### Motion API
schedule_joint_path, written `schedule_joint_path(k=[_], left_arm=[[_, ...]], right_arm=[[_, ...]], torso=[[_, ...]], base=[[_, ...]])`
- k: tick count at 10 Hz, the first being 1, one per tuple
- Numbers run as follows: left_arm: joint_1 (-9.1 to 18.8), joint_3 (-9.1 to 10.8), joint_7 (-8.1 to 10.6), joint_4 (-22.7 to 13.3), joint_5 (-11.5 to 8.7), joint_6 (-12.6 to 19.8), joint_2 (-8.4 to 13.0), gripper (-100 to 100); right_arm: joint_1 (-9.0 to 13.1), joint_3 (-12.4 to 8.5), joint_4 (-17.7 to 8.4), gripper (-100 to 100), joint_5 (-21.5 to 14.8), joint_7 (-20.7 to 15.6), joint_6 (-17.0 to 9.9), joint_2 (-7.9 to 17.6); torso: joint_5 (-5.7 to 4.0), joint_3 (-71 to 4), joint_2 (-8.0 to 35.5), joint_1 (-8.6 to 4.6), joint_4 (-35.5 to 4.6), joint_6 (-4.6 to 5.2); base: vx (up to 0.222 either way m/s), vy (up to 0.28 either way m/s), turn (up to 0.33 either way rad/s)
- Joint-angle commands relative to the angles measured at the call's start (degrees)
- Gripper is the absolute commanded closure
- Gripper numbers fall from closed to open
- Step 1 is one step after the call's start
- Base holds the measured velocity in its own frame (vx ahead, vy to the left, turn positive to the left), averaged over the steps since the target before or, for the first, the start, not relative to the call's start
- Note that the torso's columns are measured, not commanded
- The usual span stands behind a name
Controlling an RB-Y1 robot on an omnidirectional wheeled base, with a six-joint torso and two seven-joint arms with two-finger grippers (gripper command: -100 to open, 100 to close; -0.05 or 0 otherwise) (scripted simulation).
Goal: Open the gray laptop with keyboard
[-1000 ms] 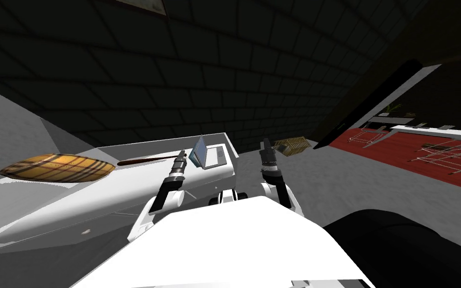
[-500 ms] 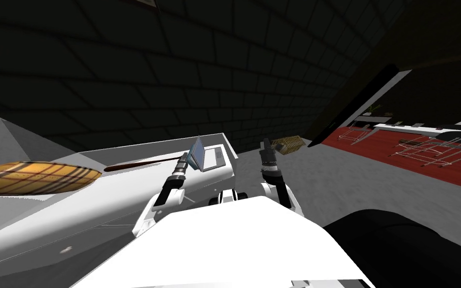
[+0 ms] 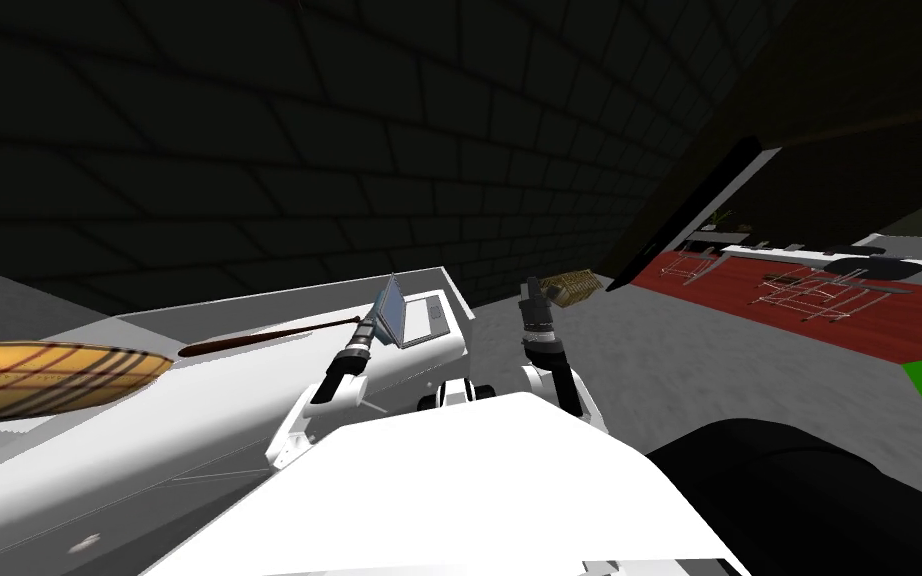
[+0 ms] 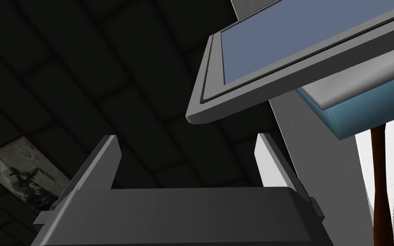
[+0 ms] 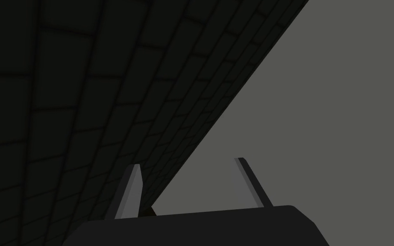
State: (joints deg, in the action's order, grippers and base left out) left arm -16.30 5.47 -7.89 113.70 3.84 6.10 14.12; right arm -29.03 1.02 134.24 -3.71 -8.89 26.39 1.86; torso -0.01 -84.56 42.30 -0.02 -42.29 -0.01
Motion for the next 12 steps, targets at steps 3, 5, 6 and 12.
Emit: schedule_joint_path(k=[3, 5, 6, 12], left_arm=[[1.1, 0.43, 0.29, -2.1, 0.3, 3.6, 2.0, -100], [1.2, 0.59, 0.40, -1.9, 0.2, 4.3, 2.2, -100], [1.3, 0.61, 0.42, -1.8, 0.2, 4.4, 2.2, 100], [-0.4, 0.51, -6.42, -2.5, 7.3, 4.9, 6.1, 100]], right_arm=[[0.0, 0.0, 0.0, 0, 0.0, 0.0, 0.0, 0.0], [0.0, 0.0, 0.0, 0, 0.0, 0.0, 0.0, 0.0], [0.0, 0.0, 0.0, 0, 0.0, 0.0, 0.0, 0.0], [0.0, 0.0, 0.0, 0, 0.0, 0.0, 0.0, 0.0]], torso=[[0.01, 0.0, 0.0, 0.01, 0.0, 0.00], [-0.01, -0.1, -0.2, -0.04, 0.0, 0.01], [0.00, -0.1, -0.1, -0.01, 0.0, 0.00], [0.10, -0.2, -0.3, -0.27, 0.2, 0.34]], base=[[0.025, 0.020, -0.052], [0.077, 0.004, -0.019], [0.008, 0.001, 0.003], [0.038, -0.178, -0.009]])
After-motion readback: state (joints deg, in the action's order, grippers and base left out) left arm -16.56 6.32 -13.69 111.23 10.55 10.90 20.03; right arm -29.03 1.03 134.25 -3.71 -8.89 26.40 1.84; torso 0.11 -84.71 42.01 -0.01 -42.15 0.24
